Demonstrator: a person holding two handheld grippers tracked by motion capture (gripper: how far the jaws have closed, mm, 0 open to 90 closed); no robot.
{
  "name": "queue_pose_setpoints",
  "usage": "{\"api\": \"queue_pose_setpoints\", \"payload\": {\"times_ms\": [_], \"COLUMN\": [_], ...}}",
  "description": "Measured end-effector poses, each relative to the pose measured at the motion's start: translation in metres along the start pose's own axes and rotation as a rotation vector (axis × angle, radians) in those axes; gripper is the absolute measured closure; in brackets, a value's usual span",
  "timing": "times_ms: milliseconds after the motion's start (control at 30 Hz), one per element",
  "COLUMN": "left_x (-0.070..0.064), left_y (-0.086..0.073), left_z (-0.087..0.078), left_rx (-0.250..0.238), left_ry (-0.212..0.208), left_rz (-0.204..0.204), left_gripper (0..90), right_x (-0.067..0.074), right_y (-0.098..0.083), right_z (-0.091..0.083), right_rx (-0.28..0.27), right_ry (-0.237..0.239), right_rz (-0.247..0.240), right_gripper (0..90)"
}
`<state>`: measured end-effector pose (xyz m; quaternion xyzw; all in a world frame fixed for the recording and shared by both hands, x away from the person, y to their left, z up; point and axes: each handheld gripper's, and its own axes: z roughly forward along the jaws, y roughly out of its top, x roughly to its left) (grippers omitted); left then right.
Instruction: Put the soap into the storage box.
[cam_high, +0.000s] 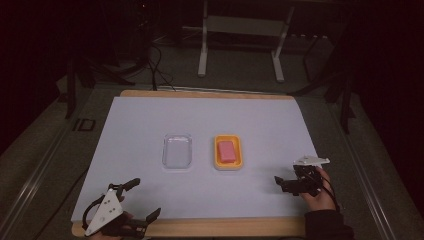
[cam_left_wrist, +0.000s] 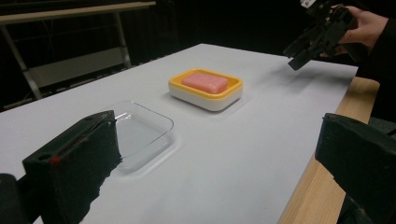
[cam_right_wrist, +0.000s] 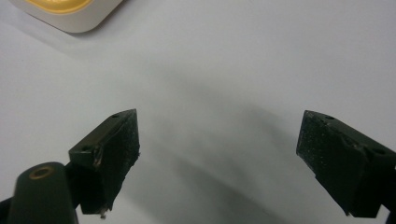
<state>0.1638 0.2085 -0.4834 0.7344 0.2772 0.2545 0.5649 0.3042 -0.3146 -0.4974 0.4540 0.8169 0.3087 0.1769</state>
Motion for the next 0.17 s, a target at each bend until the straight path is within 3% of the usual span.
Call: {"api": "queue_pose_setpoints", "payload": {"times_ms": [167], "left_x": [-0.0004], "left_y": [0.0000], "left_z": [0.0003], "left_rx": [0.000], "left_ry": [-0.001], "left_rz": [-0.001], "left_gripper": [0.2], "right_x": [-0.0003], "right_y": [0.0002], "right_z": [-0.0009], "right_rx": [-0.002], "right_ry": [-0.001], "right_rz": [0.003], "right_gripper": [12.9]}}
